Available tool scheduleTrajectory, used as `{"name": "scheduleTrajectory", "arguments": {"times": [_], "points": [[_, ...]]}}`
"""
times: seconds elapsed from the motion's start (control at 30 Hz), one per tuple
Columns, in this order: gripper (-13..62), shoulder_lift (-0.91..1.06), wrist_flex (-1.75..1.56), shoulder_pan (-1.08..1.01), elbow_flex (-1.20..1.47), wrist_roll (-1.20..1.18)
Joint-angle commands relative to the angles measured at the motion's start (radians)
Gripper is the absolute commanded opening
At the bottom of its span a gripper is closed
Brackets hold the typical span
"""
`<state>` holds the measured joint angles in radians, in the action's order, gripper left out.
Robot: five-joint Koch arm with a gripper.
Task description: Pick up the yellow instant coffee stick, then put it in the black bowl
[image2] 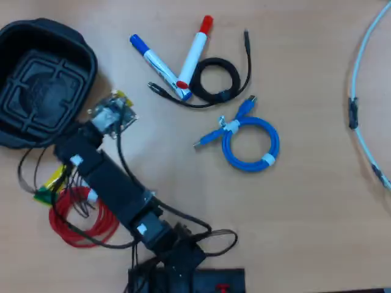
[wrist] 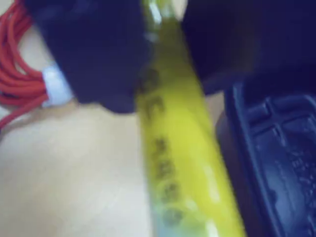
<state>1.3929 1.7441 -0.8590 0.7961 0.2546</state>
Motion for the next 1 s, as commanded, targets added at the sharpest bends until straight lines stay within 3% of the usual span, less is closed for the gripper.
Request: {"name": "scheduleTrajectory", "arguments": {"times": [0.0, 0.23, 0.97], "points": [[-6.3, 0.067, 0.038, 0.034, -0.129, -0.012], [-6.3, 0.043, -0.097, 0.049, -0.308, -0.011], [-6.4, -0.382, -1.115, 0.075, -0.314, -0.046]]}}
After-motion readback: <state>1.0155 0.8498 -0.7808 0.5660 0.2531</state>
